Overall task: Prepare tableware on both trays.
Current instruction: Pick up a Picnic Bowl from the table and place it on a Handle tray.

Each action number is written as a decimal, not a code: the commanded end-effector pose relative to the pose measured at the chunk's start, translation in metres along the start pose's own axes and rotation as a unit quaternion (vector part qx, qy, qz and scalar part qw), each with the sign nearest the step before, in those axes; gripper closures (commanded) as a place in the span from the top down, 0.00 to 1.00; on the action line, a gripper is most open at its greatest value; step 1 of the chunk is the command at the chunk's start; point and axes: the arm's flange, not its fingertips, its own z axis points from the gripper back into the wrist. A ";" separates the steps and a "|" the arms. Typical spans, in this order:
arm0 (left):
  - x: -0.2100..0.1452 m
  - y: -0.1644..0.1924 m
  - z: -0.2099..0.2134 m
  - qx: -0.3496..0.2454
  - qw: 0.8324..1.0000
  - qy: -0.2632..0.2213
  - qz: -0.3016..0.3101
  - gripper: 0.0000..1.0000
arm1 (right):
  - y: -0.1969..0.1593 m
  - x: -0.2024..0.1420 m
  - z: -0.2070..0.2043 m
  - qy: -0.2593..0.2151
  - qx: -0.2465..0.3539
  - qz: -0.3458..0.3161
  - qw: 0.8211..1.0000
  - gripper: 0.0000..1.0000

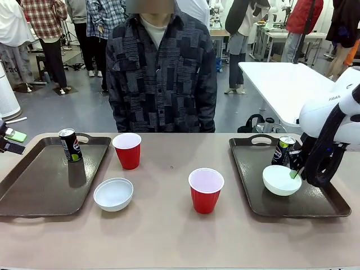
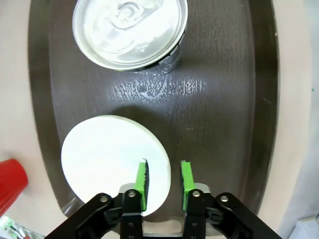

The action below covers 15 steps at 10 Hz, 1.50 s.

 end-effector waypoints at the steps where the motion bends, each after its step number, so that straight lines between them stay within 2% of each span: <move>1: 0.000 0.000 0.001 -0.007 1.000 -0.008 -0.002 1.00 | 0.009 -0.011 0.023 -0.002 0.006 -0.002 1.000 0.48; 2: 0.000 0.000 0.001 -0.007 1.000 -0.008 -0.002 1.00 | 0.016 -0.018 0.033 -0.003 0.000 -0.002 1.000 1.00; 3: 0.000 0.000 0.001 -0.007 1.000 -0.008 -0.002 1.00 | 0.022 -0.022 0.043 -0.001 -0.013 -0.006 1.000 0.68; 4: 0.000 0.000 0.001 -0.007 1.000 -0.008 -0.002 1.00 | 0.025 -0.023 0.050 0.002 -0.019 -0.017 1.000 1.00; 5: 0.000 0.000 0.001 -0.007 1.000 -0.008 -0.002 1.00 | 0.029 -0.026 0.056 0.008 -0.020 -0.033 0.999 0.68; 6: 0.000 0.000 0.001 -0.007 1.000 -0.008 -0.002 1.00 | 0.033 -0.027 0.061 0.008 -0.026 -0.047 0.999 1.00; 7: 0.000 0.000 0.001 -0.007 1.000 -0.008 -0.002 1.00 | 0.035 -0.029 0.067 0.007 -0.033 -0.055 0.998 0.88; 8: 0.000 0.000 0.001 -0.007 1.000 -0.008 -0.002 1.00 | 0.037 -0.033 0.077 0.003 -0.035 -0.059 0.998 1.00; 11: 0.000 0.000 0.001 -0.007 1.000 -0.008 -0.002 1.00 | 0.045 -0.046 0.099 -0.008 -0.037 -0.057 0.998 1.00; 13: 0.000 0.000 0.001 -0.007 1.000 -0.008 -0.002 1.00 | 0.053 -0.053 0.105 0.003 -0.047 -0.038 0.998 1.00; 15: 0.000 0.000 0.001 -0.007 1.000 -0.008 -0.002 1.00 | 0.045 -0.046 0.098 -0.006 -0.023 -0.045 0.999 1.00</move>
